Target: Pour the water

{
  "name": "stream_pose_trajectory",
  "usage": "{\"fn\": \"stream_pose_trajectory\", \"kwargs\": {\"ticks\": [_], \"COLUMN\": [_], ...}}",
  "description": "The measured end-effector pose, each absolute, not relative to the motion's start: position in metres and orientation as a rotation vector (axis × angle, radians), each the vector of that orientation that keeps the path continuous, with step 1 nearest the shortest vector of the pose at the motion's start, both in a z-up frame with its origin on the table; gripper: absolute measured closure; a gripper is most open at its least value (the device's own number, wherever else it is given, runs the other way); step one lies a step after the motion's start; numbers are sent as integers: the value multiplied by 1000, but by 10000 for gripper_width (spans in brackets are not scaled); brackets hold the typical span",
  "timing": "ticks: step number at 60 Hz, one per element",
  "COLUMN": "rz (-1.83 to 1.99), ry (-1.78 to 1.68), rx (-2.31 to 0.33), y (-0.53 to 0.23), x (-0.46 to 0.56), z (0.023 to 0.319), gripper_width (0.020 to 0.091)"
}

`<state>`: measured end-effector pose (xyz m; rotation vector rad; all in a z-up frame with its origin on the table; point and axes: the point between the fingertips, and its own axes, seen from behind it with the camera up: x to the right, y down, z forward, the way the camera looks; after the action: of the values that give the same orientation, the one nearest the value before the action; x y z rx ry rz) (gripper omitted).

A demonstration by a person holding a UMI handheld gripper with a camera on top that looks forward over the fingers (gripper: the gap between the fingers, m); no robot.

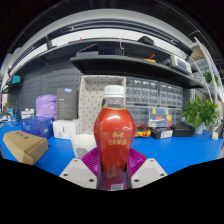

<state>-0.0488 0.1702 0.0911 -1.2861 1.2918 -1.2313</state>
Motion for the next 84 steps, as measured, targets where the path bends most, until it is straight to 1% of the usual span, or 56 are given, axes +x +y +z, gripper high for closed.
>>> {"fn": "stream_pose_trajectory", "kwargs": {"ticks": [2,14,20,26,31,37,45,49,57,64,72,80,84], "rz": [-1232,-1239,-1270,-1384,-1542,-1727,-1977,-2057,-2184,-2295,-2407,-2466,-2478], "ry": [1292,1277,1253,1191,1081,865,538,371,73,-229,-611,-824,-849], "rx": [-1278,-1319,-1386,-1525,-1713,-1945,-2191,-2285,-2452,-2521,-2583,-2573,-2568], "y": [169,174,166,147,127,114,106,103,110,119,130,141,144], "x": [-49,-47,-44,-33,-17,7,33,47,60,71,80,89,90], "z": [91,91,93,103,109,114,131,141,151,162,168,169,168], "gripper_width": [791,796,795,797,797,798,797,798,799,798,798,799,797]}}
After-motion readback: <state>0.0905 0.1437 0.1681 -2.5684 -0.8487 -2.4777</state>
